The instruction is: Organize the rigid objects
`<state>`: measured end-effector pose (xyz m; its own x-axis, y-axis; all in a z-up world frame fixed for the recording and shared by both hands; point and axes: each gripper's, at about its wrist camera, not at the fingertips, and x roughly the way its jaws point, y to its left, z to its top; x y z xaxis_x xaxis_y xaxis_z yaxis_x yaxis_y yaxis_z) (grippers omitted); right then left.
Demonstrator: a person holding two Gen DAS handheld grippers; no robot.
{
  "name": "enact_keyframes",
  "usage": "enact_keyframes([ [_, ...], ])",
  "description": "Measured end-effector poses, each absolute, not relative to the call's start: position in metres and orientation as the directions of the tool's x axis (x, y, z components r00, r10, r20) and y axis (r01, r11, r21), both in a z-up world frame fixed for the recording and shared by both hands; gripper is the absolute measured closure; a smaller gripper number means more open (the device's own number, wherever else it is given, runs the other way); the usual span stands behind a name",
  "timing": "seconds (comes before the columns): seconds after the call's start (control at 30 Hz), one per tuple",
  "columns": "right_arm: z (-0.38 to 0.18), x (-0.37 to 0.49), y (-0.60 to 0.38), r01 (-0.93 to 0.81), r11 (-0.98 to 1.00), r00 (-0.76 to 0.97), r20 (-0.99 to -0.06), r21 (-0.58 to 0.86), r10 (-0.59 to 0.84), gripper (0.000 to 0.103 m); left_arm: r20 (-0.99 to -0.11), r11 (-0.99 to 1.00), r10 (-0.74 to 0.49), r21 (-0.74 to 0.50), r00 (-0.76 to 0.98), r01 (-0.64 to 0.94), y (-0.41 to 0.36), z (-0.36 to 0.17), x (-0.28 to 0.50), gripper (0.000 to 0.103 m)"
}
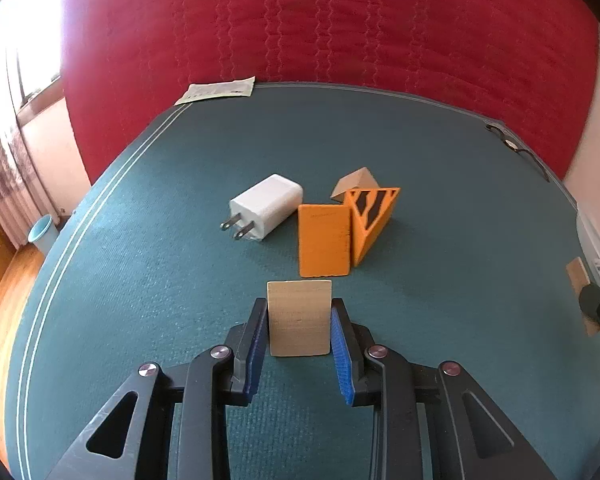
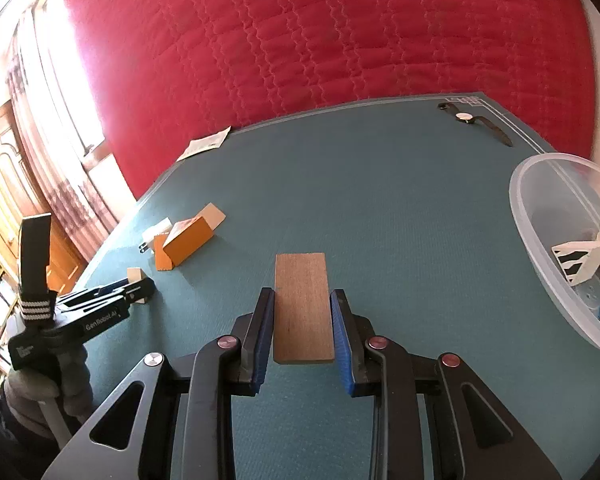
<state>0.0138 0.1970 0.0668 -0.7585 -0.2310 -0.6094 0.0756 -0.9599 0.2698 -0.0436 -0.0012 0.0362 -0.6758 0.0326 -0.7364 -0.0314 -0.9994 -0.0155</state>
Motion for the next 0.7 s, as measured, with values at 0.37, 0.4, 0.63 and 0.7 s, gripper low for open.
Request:
enact_keyframes([
  [0.37, 0.081, 0.025, 0.230, -0.019, -0.956, -0.802, -0.575, 0.292, -0.160, 0.074, -0.714, -0.994, 0.099, -0.044, -0.693, -0.096, 0.025, 0.051, -0.031, 0.072],
  [0.4, 0.082, 0.026, 0.234, -0.028, -0.956, -0.805, -0.573, 0.293, -0.152, 0.074, -0.712, -0.994, 0.104, -0.044, -0.694, -0.104, 0.028, 0.052, -0.030, 0.072],
  [0.63, 0.092, 0.039, 0.281, -0.156, -0.945, -0.833, -0.553, 0.288, -0.031, 0.074, -0.704, -0.986, 0.143, -0.044, -0.695, -0.158, 0.051, 0.059, -0.027, 0.072],
  [0.7, 0.094, 0.042, 0.293, -0.193, -0.939, -0.835, -0.551, 0.285, 0.004, 0.074, -0.704, -0.984, 0.153, -0.043, -0.694, -0.173, 0.057, 0.060, -0.027, 0.072],
])
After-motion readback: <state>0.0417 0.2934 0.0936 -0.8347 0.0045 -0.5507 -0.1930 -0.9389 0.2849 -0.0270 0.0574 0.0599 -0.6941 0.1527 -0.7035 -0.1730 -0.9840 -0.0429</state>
